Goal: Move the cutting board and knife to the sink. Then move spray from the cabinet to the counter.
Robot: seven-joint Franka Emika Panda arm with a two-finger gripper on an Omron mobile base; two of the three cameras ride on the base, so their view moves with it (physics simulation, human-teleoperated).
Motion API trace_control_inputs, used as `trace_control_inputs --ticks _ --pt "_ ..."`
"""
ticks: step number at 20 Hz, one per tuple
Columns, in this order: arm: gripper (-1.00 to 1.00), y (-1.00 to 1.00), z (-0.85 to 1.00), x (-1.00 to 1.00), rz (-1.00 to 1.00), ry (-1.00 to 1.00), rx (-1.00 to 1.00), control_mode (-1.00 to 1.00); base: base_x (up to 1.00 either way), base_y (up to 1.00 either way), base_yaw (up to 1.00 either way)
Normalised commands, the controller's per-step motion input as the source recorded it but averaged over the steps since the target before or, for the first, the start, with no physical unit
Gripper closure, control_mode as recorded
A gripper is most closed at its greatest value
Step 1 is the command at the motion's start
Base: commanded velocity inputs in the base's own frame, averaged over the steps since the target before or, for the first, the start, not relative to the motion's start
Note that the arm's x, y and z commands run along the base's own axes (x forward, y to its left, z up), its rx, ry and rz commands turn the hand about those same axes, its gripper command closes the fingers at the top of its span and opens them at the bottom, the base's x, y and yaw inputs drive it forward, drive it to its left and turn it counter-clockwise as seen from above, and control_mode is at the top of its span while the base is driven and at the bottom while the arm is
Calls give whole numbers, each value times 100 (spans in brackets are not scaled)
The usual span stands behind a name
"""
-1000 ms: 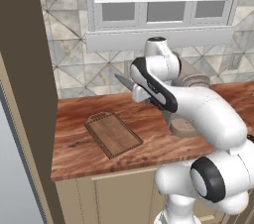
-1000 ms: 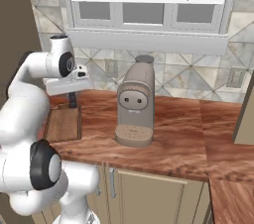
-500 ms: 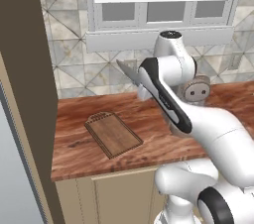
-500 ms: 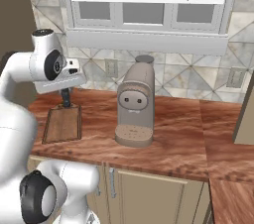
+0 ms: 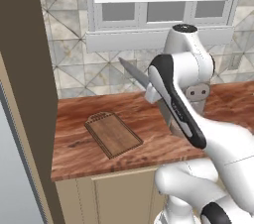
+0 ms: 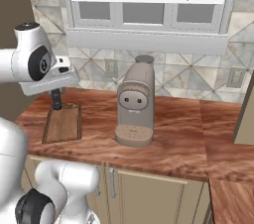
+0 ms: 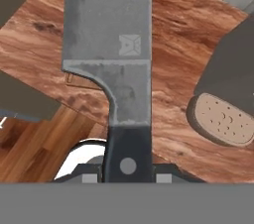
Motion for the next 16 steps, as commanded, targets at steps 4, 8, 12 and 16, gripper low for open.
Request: trace_control_inputs --ticks 4,8,12,16 --pt "100 -15 0 -51 1 -11 0 100 -23 -11 0" --pt "100 0 0 0 0 0 0 100 -51 -44 -4" --pt "100 0 0 0 0 0 0 100 -41 29 -40" --pt "100 0 0 0 0 0 0 100 -11 56 -76"
